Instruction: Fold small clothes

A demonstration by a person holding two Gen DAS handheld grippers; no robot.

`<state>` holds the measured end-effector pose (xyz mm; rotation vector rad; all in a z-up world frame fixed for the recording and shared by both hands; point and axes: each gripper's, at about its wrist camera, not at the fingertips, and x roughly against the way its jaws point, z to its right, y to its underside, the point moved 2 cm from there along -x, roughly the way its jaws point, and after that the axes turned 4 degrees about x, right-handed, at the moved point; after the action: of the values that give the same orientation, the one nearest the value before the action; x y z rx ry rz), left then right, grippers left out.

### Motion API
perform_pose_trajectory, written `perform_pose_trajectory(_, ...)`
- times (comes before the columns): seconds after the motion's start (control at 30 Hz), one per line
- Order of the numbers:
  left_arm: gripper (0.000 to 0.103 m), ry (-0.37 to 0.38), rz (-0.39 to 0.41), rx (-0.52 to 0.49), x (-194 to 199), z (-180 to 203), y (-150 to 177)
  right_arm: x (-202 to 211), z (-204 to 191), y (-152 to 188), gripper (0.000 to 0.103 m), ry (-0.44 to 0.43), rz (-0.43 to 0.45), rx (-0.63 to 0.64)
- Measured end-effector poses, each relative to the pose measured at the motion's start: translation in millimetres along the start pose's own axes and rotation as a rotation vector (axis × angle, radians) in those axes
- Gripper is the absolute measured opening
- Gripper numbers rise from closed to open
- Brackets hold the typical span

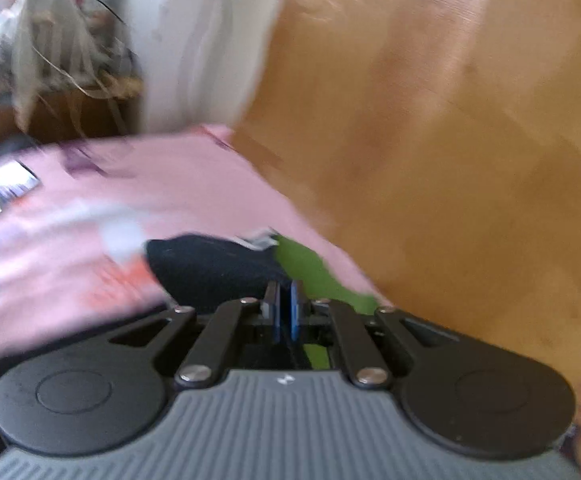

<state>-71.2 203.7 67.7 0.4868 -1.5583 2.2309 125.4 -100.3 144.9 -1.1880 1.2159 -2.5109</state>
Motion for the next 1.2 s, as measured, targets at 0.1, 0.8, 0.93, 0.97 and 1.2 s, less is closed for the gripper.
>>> perform_pose_trajectory(0.1, 0.073, 0.069, -0.019, -0.055, -30.5, 25.0, -17.8, -9.4, 27.2, 38.9, 0.008, 0.076, -0.082, -0.001)
perform_pose_trajectory(0.8, 0.017, 0.099, -0.262, -0.245, -289.3, 125.1, -49.2, -35.0, 94.6, 177.4, 0.037, 0.007, -0.080, -0.677)
perform_pose_trajectory(0.93, 0.013, 0.133, -0.192, -0.088, -276.4, 104.9, -66.2, -28.1, 90.1, 155.1, 0.013, 0.041, -0.004, -0.646)
perform_pose_trajectory(0.97, 0.011, 0.132, -0.189, -0.041, -277.0, 97.8, -68.7, -21.4, 95.8, 150.3, 0.013, 0.066, 0.037, -0.664)
perform_pose_trajectory(1.2, 0.019, 0.045, -0.229, 0.107, -290.7, 64.7, -67.9, -56.2, 118.3, 171.3, 0.024, 0.295, -0.181, -0.716)
